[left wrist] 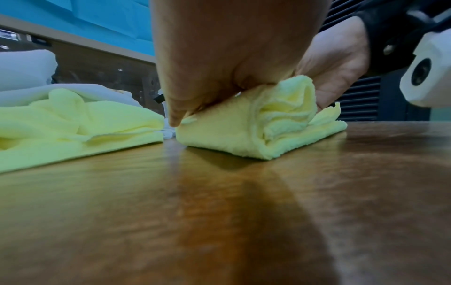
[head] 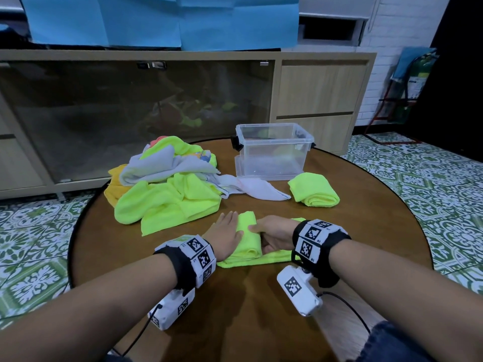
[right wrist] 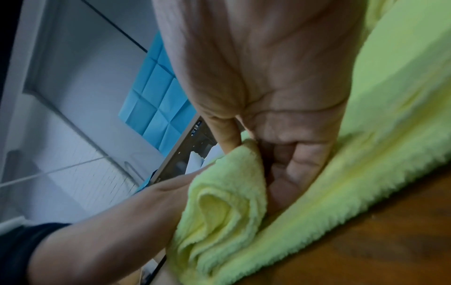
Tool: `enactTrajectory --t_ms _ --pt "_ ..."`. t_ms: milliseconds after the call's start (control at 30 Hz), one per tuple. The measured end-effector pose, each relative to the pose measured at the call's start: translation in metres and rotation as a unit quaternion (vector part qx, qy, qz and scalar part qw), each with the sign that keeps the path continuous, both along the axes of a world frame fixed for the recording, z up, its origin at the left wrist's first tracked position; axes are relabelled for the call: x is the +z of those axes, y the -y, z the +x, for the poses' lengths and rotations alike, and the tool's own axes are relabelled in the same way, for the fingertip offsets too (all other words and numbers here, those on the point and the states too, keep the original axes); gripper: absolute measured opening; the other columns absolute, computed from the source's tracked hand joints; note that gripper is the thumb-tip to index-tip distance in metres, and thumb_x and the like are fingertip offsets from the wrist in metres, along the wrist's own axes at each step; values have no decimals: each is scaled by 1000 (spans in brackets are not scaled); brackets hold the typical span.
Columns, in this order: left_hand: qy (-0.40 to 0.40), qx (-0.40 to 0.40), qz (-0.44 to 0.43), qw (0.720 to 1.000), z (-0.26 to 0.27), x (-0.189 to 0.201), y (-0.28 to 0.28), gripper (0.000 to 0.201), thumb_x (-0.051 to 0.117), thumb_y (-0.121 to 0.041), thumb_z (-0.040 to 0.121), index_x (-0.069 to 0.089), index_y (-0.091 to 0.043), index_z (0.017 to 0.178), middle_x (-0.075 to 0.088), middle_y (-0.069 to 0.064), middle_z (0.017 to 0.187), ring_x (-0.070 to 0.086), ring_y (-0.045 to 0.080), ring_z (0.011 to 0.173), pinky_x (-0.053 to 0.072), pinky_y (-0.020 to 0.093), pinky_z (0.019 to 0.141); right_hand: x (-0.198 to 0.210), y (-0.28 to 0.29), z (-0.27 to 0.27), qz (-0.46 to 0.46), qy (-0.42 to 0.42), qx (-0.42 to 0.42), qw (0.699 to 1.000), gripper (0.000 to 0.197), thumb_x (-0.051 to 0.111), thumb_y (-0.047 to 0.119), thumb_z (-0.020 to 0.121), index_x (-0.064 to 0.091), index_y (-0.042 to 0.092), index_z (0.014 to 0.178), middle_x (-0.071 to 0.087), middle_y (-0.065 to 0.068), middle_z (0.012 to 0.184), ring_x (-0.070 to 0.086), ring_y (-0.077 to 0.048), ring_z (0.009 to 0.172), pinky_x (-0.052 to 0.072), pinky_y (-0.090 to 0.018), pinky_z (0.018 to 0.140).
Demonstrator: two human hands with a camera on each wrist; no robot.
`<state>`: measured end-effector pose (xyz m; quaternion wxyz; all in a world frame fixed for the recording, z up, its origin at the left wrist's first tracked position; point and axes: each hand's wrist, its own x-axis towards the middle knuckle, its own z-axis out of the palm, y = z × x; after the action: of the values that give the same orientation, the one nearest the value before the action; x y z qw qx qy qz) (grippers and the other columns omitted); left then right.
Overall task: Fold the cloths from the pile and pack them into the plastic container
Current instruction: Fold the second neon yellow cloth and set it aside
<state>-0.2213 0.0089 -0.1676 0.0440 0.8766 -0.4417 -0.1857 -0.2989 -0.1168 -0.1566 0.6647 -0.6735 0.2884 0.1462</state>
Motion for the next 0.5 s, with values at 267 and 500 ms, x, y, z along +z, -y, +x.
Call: enactTrajectory --t_ms 267,500 --pt "71 -27 13 997 -14 3 4 64 18 -41 102 -4 -4 149 -6 10 158 -5 24 146 5 38 119 21 31 -21 -474 -26 53 878 9 55 14 91 56 6 85 57 -8 81 56 -22 71 44 -26 57" --pt "136 -160 59 976 -33 4 15 72 22 -55 96 -4 -18 151 -14 2 158 -14 20 145 -5 41 119 15 59 -44 -530 -216 59 818 38 56 30 92 37 10 65 38 -2 66 39 -14 57 31 -23 47"
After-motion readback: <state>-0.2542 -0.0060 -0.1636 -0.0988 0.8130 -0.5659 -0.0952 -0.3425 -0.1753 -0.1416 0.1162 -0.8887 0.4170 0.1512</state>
